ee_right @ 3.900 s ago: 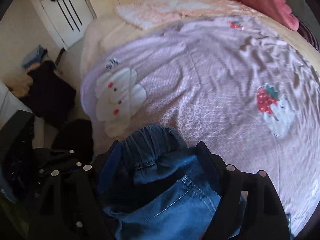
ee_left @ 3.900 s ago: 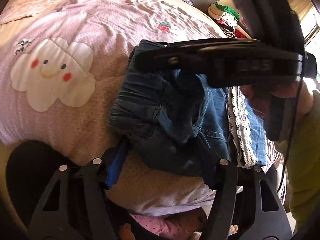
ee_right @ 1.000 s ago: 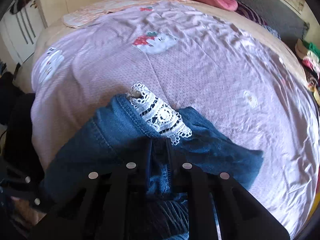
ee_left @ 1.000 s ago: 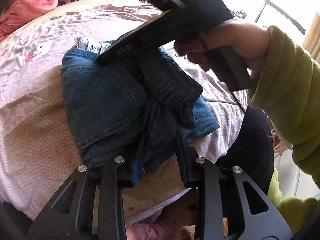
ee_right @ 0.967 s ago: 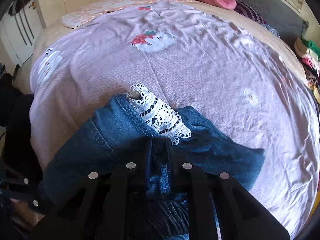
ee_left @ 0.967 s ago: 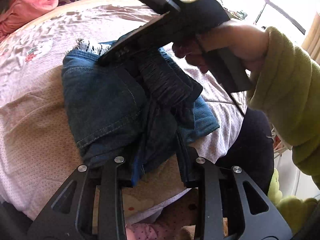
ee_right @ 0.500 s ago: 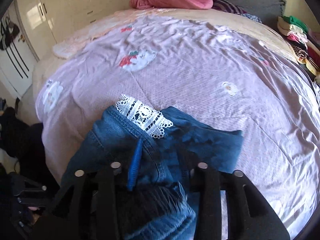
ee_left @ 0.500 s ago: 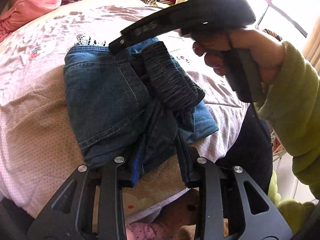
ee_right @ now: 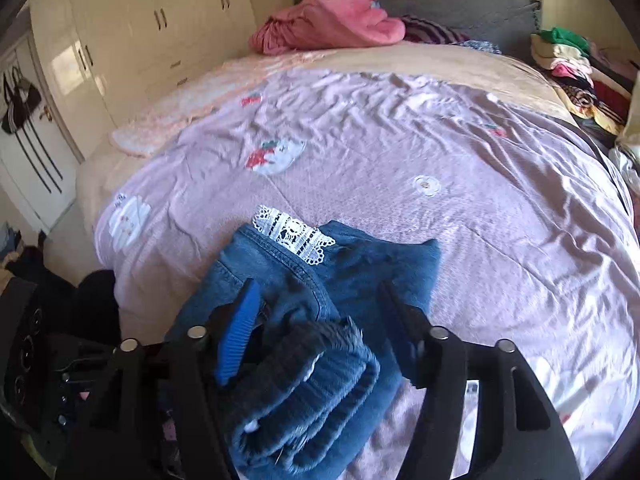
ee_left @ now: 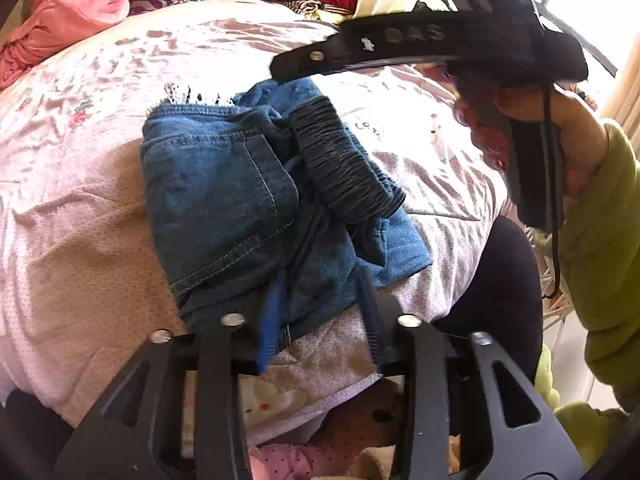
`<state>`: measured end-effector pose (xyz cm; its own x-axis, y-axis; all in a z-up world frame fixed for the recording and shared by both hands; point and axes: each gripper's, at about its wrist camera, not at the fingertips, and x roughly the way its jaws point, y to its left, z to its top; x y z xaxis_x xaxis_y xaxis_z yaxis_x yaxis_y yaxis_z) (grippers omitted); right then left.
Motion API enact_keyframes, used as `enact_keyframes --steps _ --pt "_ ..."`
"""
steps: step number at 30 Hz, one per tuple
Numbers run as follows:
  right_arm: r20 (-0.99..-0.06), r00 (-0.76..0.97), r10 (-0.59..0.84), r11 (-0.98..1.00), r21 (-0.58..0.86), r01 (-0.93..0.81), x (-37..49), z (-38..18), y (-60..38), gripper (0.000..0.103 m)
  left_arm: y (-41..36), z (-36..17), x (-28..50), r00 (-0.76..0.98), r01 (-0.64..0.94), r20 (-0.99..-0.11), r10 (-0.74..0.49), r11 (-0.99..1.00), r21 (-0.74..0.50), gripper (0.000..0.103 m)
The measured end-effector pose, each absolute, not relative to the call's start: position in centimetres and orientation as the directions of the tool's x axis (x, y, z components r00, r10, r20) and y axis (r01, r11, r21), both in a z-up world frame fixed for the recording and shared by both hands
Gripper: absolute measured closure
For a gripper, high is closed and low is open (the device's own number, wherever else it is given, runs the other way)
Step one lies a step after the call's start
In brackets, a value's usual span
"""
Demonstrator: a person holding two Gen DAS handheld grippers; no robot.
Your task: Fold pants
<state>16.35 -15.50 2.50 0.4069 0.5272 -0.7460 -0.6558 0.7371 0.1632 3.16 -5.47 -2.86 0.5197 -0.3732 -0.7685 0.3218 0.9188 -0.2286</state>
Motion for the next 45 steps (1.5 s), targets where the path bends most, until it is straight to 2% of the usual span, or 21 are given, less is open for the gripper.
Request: enact_keyframes --steps 1,4,9,11,15,23,31,39,42,45 --pt "-0.737 0.417 0.533 0.742 0.169 -0.649 16.0 2.7 -16.0 0.039 -5.4 -2.5 3.0 0.528 0.321 -0.764 -0.37 0.92 -0.224 0.063" --pt "-0.722 0.437 0.536 0.758 0.183 -0.627 15.1 3.0 -17.5 0.035 -5.0 -1.4 2.6 0.554 0.311 -0.753 -0.355 0.927 -0.209 0.062" --pt "-0.703 0.461 0.542 0.773 0.201 -0.602 13.9 3.2 -19.4 0.03 -4.0 0.1 2.3 0.603 0.268 -0.737 -0.304 0.948 -0.171 0.053" --pt "-0.698 0.467 0.544 0.78 0.214 -0.589 13.4 3.0 -20.0 0.027 -3.8 0.5 2.4 0.622 0.248 -0.734 -0.272 0.958 -0.145 0.046" --pt "-0.712 0.461 0.53 0.79 0.217 -0.573 13.2 2.0 -20.4 0.026 -2.9 0.5 3.3 0.64 0.206 -0.738 -0.216 0.973 -0.107 0.044" --pt "-0.751 0.406 0.52 0.799 0.26 -0.542 13.6 -1.2 -20.2 0.026 -1.2 -1.2 5.5 0.64 0.115 -0.755 -0.146 0.989 -0.093 0.031" --pt "-0.737 0.433 0.519 0.816 0.276 -0.507 12.9 -1.3 -21.6 0.026 1.1 -2.5 7.5 0.62 0.035 -0.773 -0.136 0.989 -0.147 0.029" --pt "-0.751 0.458 0.476 0.843 0.24 -0.481 10.3 -1.9 -22.9 0.023 1.2 -5.0 7.9 0.567 0.036 -0.807 -0.163 0.984 -0.173 0.029" --pt "-0.689 0.447 0.57 0.782 0.288 -0.552 7.6 -0.8 -22.6 0.023 2.8 -4.5 8.4 0.552 0.012 -0.796 -0.247 0.957 -0.288 0.029" --pt "-0.665 0.395 0.634 0.702 0.279 -0.655 4.7 0.0 -20.4 0.023 3.3 -3.8 8.9 0.547 0.014 -0.794 -0.265 0.951 -0.308 0.029"
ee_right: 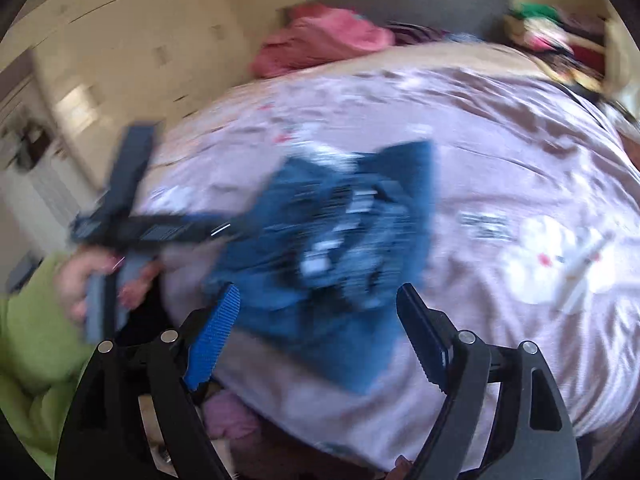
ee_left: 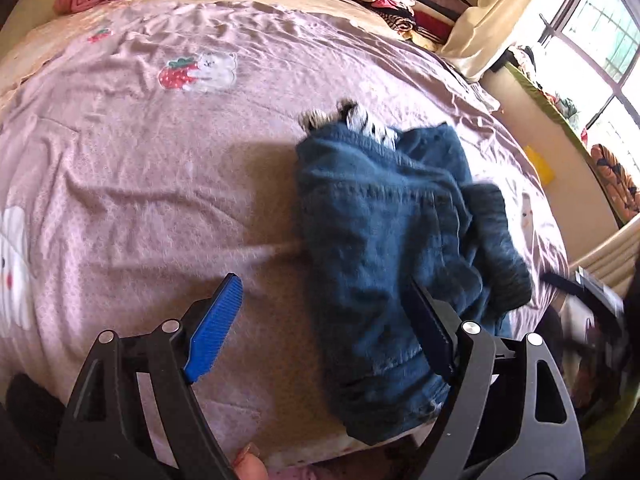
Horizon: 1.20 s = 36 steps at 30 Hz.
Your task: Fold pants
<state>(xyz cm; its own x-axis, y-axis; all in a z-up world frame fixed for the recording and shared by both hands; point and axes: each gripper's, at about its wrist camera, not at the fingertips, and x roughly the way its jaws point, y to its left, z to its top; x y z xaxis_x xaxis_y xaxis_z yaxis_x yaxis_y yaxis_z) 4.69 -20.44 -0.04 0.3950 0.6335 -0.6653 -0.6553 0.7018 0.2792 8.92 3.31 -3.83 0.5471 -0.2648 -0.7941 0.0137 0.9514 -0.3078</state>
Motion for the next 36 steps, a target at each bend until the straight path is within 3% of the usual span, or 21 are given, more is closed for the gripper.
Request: enact_keyframes --steps 2,8,12,13,14,15,17,23,26,30,36 --pt "-0.661 0.365 0.656 0.66 0.266 -0.703 3.6 0.1 -18.6 0.025 3.3 -3.6 9.4 0.536 0.017 -0.796 -0.281 0.946 -0.323 0.029" --pt "-0.698 0.373 0.612 0.554 0.042 -0.831 1.9 -0.7 -12.8 0.049 2.6 -3.9 11.0 0.502 0.026 -0.818 -0.281 0.95 -0.31 0.029" --pt "-0.717 0.443 0.538 0.498 -0.153 -0.853 1.5 -2.2 -10.5 0.054 2.6 -4.6 11.8 0.477 0.01 -0.833 -0.281 0.949 -0.315 0.029" --pt "-0.728 0.454 0.513 0.492 -0.183 -0.851 1.6 -2.8 -10.2 0.059 2.6 -4.8 11.9 0.476 0.009 -0.834 -0.279 0.95 -0.312 0.029" --pt "-0.746 0.434 0.506 0.479 -0.176 -0.86 1.8 -3.4 -9.8 0.079 2.6 -4.8 11.9 0.475 0.009 -0.835 -0.277 0.951 -0.31 0.029" --pt "-0.76 0.388 0.521 0.458 -0.135 -0.879 1.8 -3.8 -9.9 0.089 2.5 -4.9 12.0 0.474 0.008 -0.836 -0.275 0.951 -0.308 0.029" --pt "-0.776 0.354 0.522 0.428 -0.121 -0.896 1.2 -4.3 -10.2 0.092 2.5 -5.0 12.0 0.473 0.007 -0.838 -0.273 0.952 -0.306 0.028" --pt "-0.761 0.322 0.564 0.489 -0.006 -0.872 1.2 -4.1 -12.5 0.087 2.4 -5.1 12.2 0.483 0.006 -0.831 -0.275 0.951 -0.311 0.027" --pt "-0.701 0.312 0.642 0.535 0.117 -0.837 1.8 -1.6 -15.2 0.054 2.4 -4.9 11.8 0.496 0.012 -0.82 -0.287 0.946 -0.323 0.027" --pt "-0.64 0.462 0.614 0.708 0.186 -0.681 4.7 1.0 -20.3 0.042 2.0 -4.9 11.4 0.506 0.02 -0.809 -0.298 0.942 -0.334 0.027" --pt "-0.71 0.521 0.475 0.858 0.241 -0.454 10.5 -0.7 -25.1 0.041 1.3 -5.2 11.0 0.527 0.015 -0.804 -0.275 0.949 -0.314 0.027"
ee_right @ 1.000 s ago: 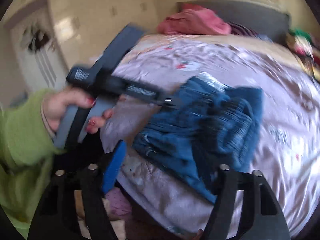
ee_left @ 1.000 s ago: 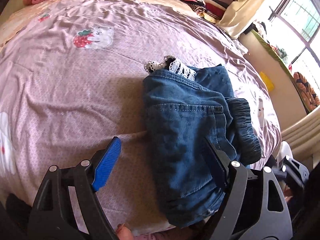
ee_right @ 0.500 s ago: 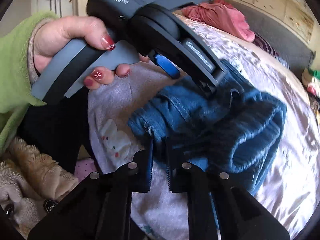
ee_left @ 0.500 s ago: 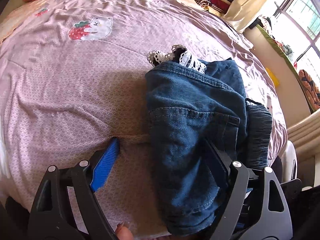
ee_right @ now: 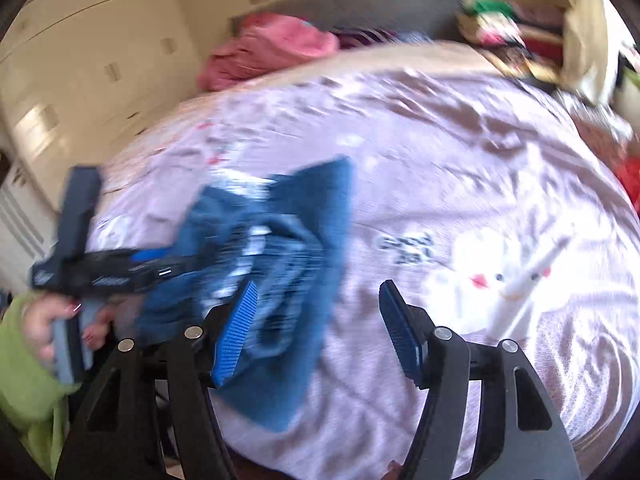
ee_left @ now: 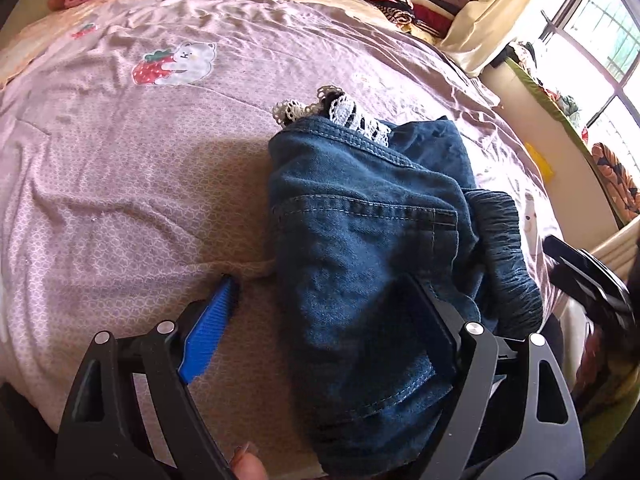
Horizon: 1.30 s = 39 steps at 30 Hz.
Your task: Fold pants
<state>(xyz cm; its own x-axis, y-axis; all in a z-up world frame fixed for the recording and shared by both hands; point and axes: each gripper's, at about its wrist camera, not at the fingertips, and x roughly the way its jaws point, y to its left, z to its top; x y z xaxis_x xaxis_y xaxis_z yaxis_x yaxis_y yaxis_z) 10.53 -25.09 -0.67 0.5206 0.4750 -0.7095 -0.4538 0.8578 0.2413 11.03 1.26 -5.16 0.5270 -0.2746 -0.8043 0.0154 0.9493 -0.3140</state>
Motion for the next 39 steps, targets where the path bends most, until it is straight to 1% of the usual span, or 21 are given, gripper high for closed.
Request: enact_keyframes --steps 4,8,9,12,14,15,16,18,19,21,22,23,24,26,29,32,39 --pt "-0.732 0.462 0.501 0.844 0.295 -0.448 12.7 -2.5 -24.7 0.041 1.1 -5.2 11.2 0.536 0.01 -0.801 -0.266 0.951 -0.309 0.027" --pt "-0.737 0.419 0.531 0.821 0.325 -0.469 13.9 -3.8 -23.1 0.044 0.9 -5.4 11.6 0.539 0.004 -0.8 -0.264 0.95 -0.311 0.027" --pt "-0.734 0.41 0.541 0.816 0.341 -0.467 14.2 -4.0 -23.2 0.046 0.9 -5.4 11.7 0.541 0.002 -0.798 -0.266 0.949 -0.314 0.027" --pt "-0.72 0.374 0.584 0.787 0.389 -0.479 15.1 -4.2 -22.7 0.049 0.8 -5.4 11.9 0.545 0.005 -0.793 -0.271 0.947 -0.32 0.034" --pt "-0.721 0.353 0.597 0.775 0.405 -0.484 15.7 -4.8 -22.2 0.052 0.6 -5.4 12.0 0.546 0.008 -0.79 -0.279 0.945 -0.328 0.041" --pt "-0.713 0.338 0.615 0.761 0.423 -0.492 16.0 -5.1 -21.9 0.055 0.5 -5.4 12.2 0.546 0.01 -0.79 -0.28 0.945 -0.328 0.043" --pt "-0.713 0.331 0.618 0.758 0.427 -0.494 16.1 -5.3 -21.7 0.056 0.5 -5.4 12.2 0.546 0.01 -0.79 -0.279 0.945 -0.327 0.046" --pt "-0.711 0.316 0.629 0.744 0.43 -0.512 16.3 -5.7 -21.1 0.064 0.3 -5.4 12.4 0.545 0.01 -0.792 -0.275 0.947 -0.322 0.05" --pt "-0.71 0.314 0.631 0.741 0.431 -0.515 16.3 -5.8 -20.9 0.067 0.2 -5.4 12.4 0.546 0.008 -0.792 -0.273 0.947 -0.321 0.054" --pt "-0.702 0.323 0.635 0.735 0.421 -0.531 15.9 -5.5 -20.7 0.078 0.0 -5.2 12.4 0.553 0.005 -0.79 -0.265 0.949 -0.315 0.062" --pt "-0.693 0.338 0.637 0.732 0.406 -0.547 15.4 -5.0 -20.6 0.08 0.0 -5.1 12.3 0.556 0.009 -0.788 -0.262 0.951 -0.31 0.072" --pt "-0.687 0.354 0.634 0.733 0.39 -0.557 15.0 -4.6 -20.4 0.082 -0.2 -4.8 12.2 0.563 0.02 -0.783 -0.265 0.951 -0.307 0.079" --pt "-0.682 0.364 0.634 0.733 0.382 -0.562 14.7 -4.3 -20.4 0.084 -0.4 -4.5 12.1 0.568 0.022 -0.782 -0.258 0.954 -0.299 0.08" --pt "-0.663 0.385 0.642 0.729 0.372 -0.574 14.0 -3.4 -20.3 0.086 -0.6 -3.9 11.8 0.576 0.03 -0.777 -0.255 0.956 -0.292 0.086" --pt "-0.648 0.418 0.637 0.732 0.34 -0.59 13.1 -2.0 -19.8 0.087 -0.7 -2.9 11.4 0.592 0.04 -0.76 -0.269 0.951 -0.306 0.087" --pt "-0.636 0.442 0.633 0.731 0.303 -0.611 12.9 -0.3 -19.0 0.087 -0.9 -1.4 11.1 0.621 0.056 -0.74 -0.259 0.956 -0.288 0.087" --pt "-0.612 0.485 0.625 0.734 0.25 -0.631 15.0 2.8 -16.6 0.087 0.7 1.5 12.5 0.673 0.049 -0.703 -0.23 0.962 -0.268 0.087"
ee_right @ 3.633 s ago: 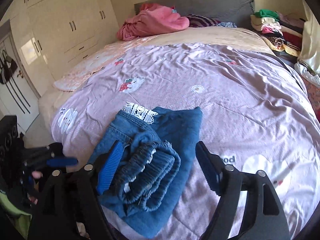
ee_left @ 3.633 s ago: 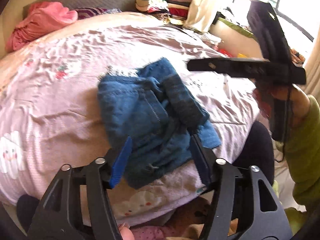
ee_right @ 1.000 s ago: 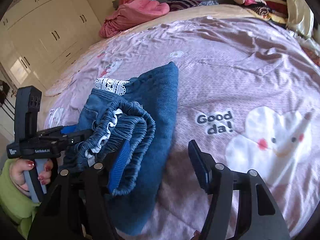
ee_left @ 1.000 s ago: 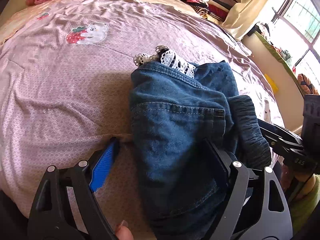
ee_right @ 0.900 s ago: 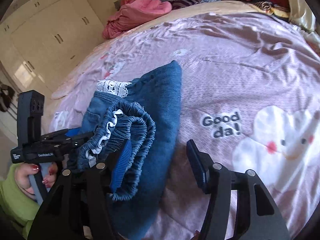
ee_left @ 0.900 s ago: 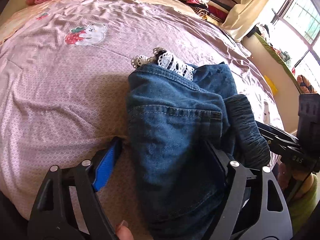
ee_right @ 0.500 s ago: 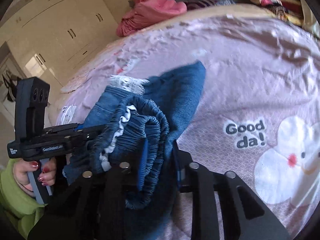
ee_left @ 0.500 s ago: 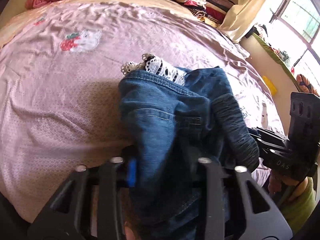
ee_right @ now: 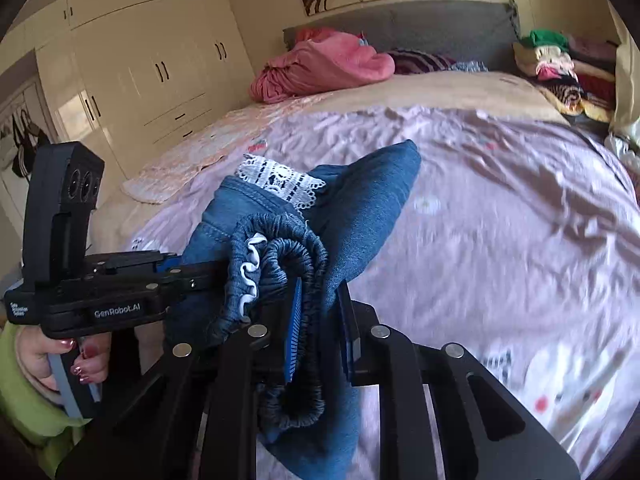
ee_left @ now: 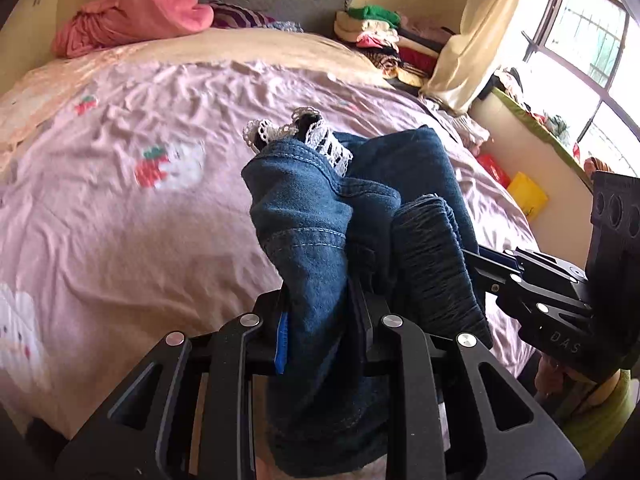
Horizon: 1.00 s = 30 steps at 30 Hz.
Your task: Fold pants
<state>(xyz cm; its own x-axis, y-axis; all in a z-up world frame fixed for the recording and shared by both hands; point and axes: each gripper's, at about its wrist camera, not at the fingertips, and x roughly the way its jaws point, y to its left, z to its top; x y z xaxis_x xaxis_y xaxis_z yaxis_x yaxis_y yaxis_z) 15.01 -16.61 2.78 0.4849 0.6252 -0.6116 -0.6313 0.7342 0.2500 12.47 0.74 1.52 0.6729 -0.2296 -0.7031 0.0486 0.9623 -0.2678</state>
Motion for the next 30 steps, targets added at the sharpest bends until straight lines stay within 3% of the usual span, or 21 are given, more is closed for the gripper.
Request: enact_keyframes --steps 14,30 --pt "-0.633 0.483 0.605 0.745 0.236 -0.624 22.4 3.4 -11.7 0.087 5.1 2.6 18.4 0.699 -0.006 -0.694 -0.175 0.968 -0.25 0.087" --pt "-0.731 0.442 0.52 0.796 0.227 -0.561 27.6 -1.5 -9.6 0.087 8.1 -2.5 22.4 0.646 -0.052 -0.744 -0.169 0.963 -0.263 0.086"
